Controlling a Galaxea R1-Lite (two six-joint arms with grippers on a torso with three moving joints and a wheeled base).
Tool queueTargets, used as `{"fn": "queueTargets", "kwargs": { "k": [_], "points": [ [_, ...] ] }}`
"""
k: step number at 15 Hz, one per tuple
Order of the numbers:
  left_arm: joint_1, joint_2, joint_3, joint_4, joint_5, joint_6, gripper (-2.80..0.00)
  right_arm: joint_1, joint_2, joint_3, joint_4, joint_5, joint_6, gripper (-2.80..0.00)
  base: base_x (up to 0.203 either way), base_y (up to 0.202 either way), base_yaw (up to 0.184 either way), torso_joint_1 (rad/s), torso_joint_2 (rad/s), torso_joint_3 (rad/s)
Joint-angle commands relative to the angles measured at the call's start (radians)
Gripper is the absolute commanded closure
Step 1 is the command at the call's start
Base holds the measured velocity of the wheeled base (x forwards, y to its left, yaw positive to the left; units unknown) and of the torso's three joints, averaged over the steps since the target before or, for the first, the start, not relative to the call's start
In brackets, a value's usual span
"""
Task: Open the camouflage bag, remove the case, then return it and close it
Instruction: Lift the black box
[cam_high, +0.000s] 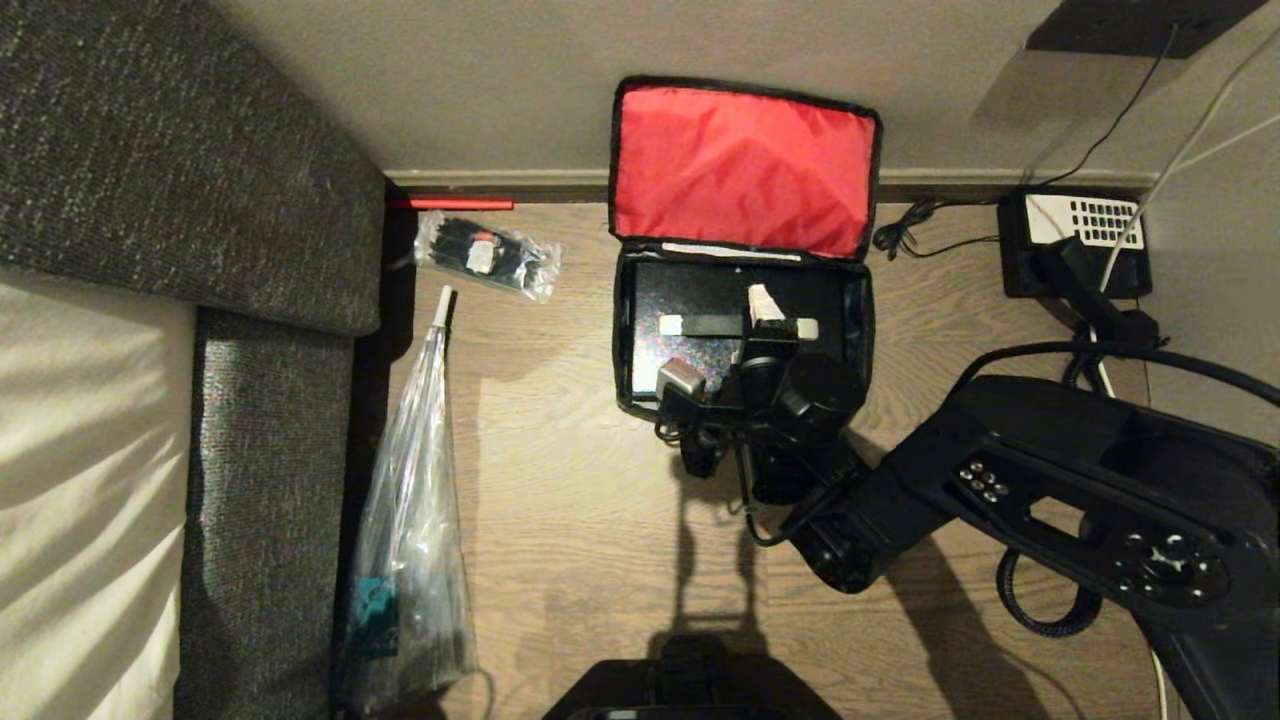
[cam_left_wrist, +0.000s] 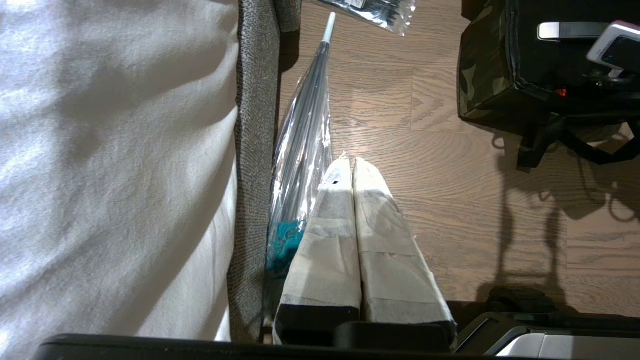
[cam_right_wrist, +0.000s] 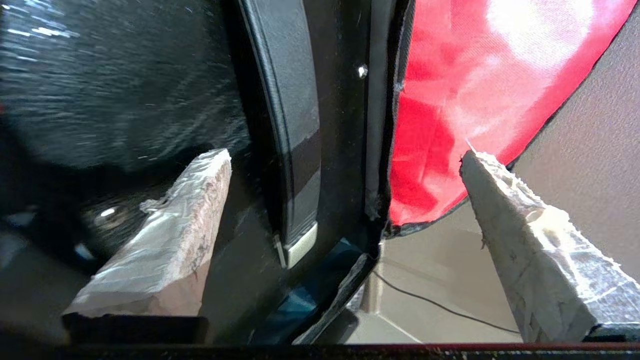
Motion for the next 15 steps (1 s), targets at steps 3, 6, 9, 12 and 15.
{"fn": "queueTargets", "kwargs": {
  "k": [3,6,9,12,15],
  "points": [
    [0.0,0.001,0.04,-0.002,0.0,0.0,0.0,-0.027,0.043,-0.06,-0.006,0.023,-0.035,-2.8,0.0,0.0,0.0,0.0,0.0,0.0],
    [0.0,0.001,0.04,-0.001,-0.001,0.0,0.0,-0.04,0.072,-0.115,-0.007,0.062,-0.043,-2.8,0.0,0.0,0.0,0.0,0.0,0.0],
    [0.0,0.001,0.04,-0.002,0.0,0.0,0.0,-0.042,0.087,-0.155,-0.005,0.069,-0.045,-2.8,0.0,0.0,0.0,0.0,0.0,0.0],
    [0.0,0.001,0.04,-0.001,0.0,0.0,0.0,-0.042,0.098,-0.189,-0.007,0.069,-0.055,-2.8,0.0,0.0,0.0,0.0,0.0,0.0],
    [0.0,0.001,0.04,-0.002,0.001,0.0,0.0,-0.053,0.113,-0.217,-0.007,0.082,-0.057,-2.8,0.0,0.0,0.0,0.0,0.0,0.0]
  ]
}}
